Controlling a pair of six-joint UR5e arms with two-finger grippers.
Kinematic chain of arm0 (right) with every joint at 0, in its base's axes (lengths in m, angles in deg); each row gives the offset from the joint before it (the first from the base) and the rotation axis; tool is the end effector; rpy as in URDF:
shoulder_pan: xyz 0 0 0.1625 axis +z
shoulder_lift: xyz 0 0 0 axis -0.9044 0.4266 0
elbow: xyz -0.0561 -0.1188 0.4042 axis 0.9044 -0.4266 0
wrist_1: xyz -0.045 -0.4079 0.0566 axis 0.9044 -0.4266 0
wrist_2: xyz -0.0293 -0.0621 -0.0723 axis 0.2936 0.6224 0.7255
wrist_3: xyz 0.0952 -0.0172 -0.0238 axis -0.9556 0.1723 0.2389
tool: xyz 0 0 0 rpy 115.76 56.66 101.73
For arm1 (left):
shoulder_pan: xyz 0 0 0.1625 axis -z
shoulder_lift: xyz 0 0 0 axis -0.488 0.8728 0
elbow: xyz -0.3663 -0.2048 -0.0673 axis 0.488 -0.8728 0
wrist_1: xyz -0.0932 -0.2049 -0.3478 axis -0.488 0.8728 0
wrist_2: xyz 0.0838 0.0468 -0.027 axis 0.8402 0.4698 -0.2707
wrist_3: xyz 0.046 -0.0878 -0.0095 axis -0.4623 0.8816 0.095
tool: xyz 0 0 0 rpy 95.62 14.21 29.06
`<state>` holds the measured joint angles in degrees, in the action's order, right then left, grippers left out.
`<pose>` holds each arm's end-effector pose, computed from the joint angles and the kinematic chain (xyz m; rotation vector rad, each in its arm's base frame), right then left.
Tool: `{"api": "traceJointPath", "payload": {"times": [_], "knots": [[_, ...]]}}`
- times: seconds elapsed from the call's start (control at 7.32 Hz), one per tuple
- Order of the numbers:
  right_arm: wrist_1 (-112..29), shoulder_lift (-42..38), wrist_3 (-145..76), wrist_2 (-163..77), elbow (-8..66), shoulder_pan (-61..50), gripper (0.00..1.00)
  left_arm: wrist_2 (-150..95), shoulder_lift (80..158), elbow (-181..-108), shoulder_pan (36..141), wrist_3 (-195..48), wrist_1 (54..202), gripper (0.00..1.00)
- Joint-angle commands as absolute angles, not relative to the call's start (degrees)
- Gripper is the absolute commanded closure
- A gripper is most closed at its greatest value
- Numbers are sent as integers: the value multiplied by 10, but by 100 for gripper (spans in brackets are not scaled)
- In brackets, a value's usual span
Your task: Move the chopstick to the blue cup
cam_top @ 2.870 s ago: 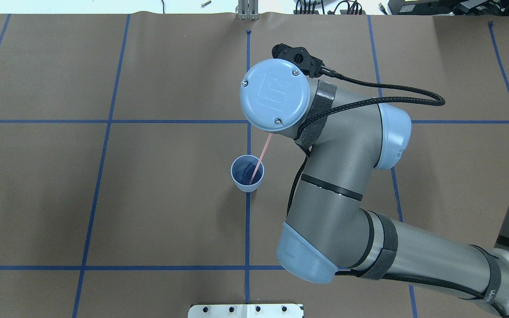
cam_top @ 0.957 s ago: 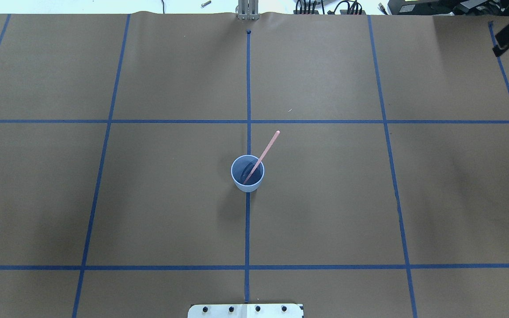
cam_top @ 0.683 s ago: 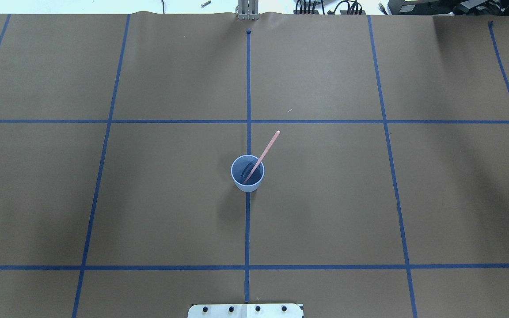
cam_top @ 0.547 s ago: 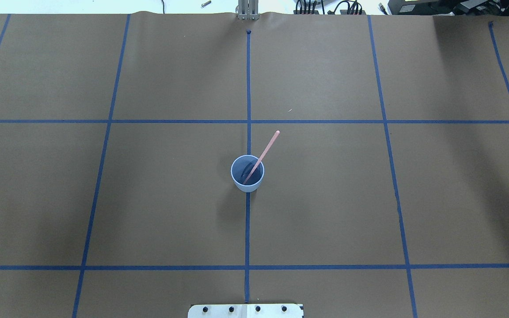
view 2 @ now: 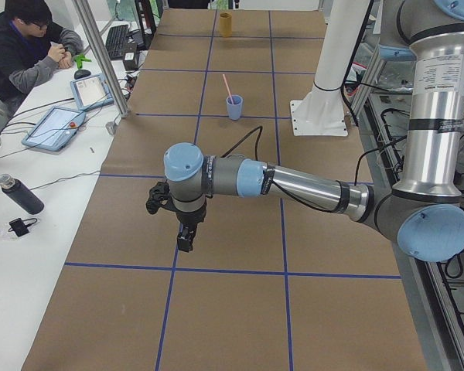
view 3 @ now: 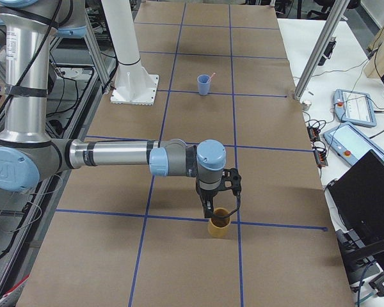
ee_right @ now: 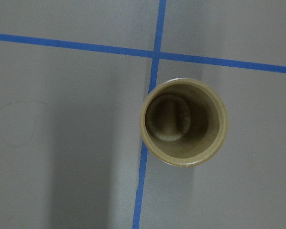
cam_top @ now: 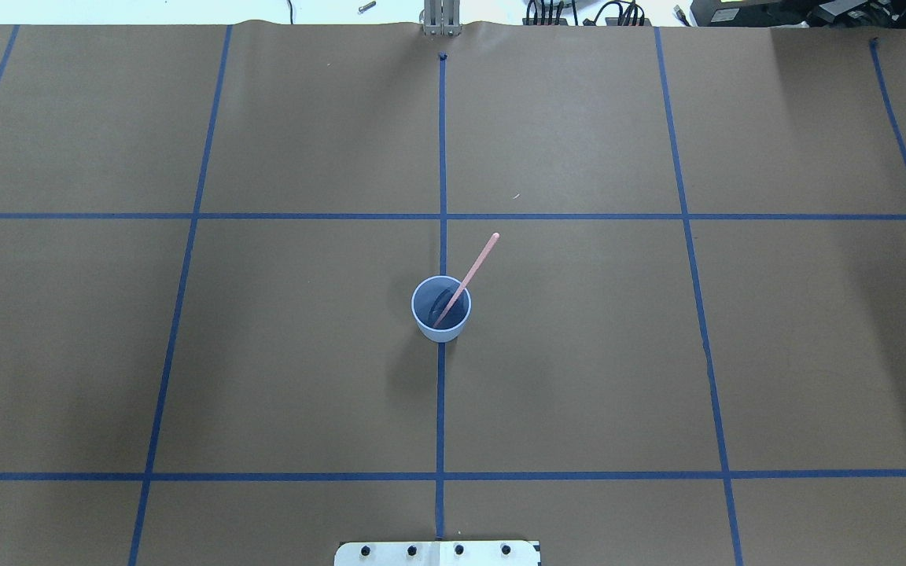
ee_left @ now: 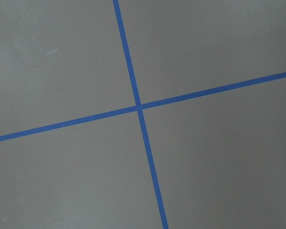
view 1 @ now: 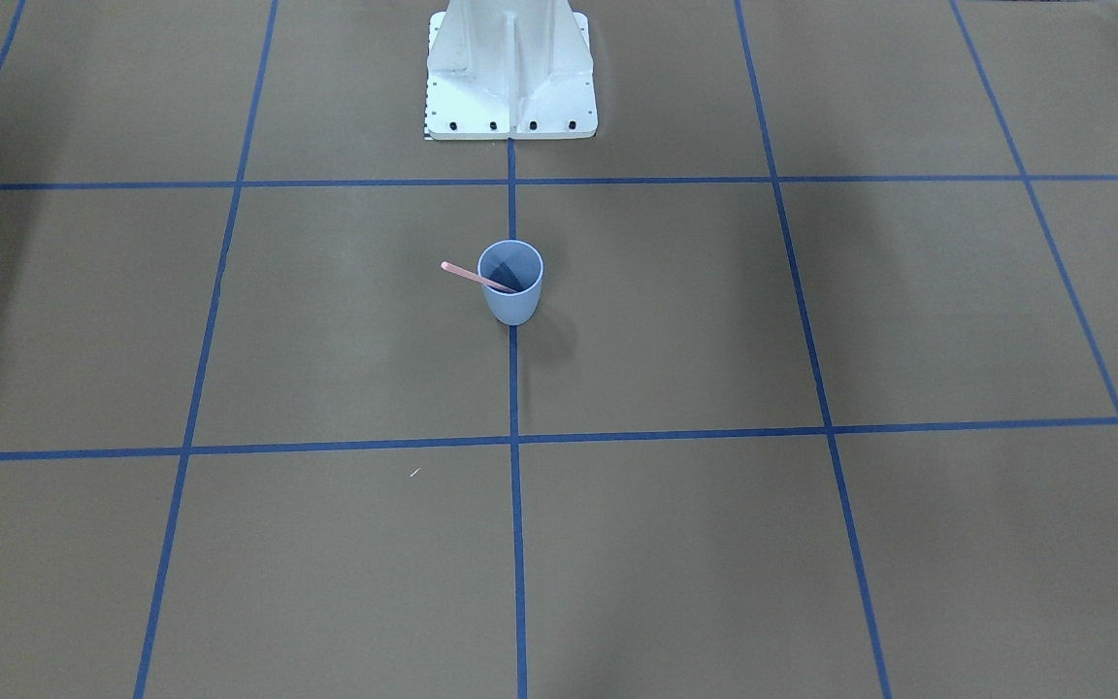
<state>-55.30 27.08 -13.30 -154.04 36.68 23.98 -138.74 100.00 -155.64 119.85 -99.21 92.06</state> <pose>0.0549 -0.4272 0.6439 0.0343 -0.7630 -0.0995 -0.0709 -0.4916 0.5648 0.1308 0.7435 0.1898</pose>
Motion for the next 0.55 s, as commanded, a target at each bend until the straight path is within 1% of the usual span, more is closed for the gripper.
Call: {"api": "traceJointPath", "payload": {"times": [0.0, 0.41], "knots": [[-552, 275, -133, -1541, 364, 240, 0, -1388, 1000, -1554, 1198, -990, 920, 2], [-552, 275, -133, -1541, 359, 240, 0, -1387, 1000, -1553, 1198, -990, 920, 2]]}}
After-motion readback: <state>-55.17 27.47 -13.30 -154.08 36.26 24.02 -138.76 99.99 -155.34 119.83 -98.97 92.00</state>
